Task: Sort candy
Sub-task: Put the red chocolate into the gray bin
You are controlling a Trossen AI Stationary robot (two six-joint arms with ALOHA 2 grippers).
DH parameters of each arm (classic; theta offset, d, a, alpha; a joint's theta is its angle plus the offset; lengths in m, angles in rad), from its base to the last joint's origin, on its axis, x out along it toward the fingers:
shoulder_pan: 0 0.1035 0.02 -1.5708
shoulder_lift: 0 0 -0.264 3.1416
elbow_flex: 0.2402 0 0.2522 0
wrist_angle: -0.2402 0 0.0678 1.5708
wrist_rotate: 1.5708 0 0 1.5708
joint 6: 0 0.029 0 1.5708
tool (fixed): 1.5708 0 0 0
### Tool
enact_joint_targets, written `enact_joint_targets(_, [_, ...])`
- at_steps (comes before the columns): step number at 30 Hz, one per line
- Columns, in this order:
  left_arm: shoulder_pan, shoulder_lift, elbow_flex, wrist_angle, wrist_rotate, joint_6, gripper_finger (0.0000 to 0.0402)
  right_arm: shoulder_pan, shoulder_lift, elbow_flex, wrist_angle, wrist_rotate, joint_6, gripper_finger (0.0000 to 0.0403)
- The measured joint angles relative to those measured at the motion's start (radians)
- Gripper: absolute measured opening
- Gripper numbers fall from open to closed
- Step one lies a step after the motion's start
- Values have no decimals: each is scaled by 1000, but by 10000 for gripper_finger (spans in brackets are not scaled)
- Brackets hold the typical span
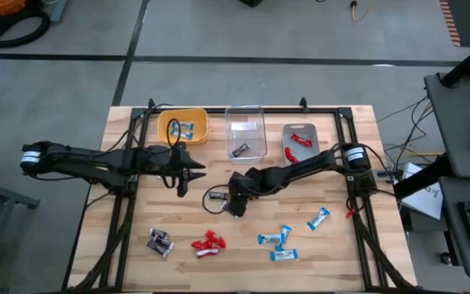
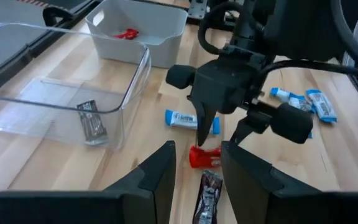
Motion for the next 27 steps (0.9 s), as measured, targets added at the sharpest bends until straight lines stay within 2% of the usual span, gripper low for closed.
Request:
enact_joint_targets(11, [0, 14, 0, 3, 0, 3, 111, 2, 41, 0, 4, 42, -1, 162])
enact_joint_targets(21, [0, 59, 0, 12, 2, -17, 111, 5, 18, 0, 5, 11, -49, 53])
enact_joint_targets(27, [-6, 89, 0, 27, 4, -7, 111, 5, -59, -1, -22, -40, -102, 46])
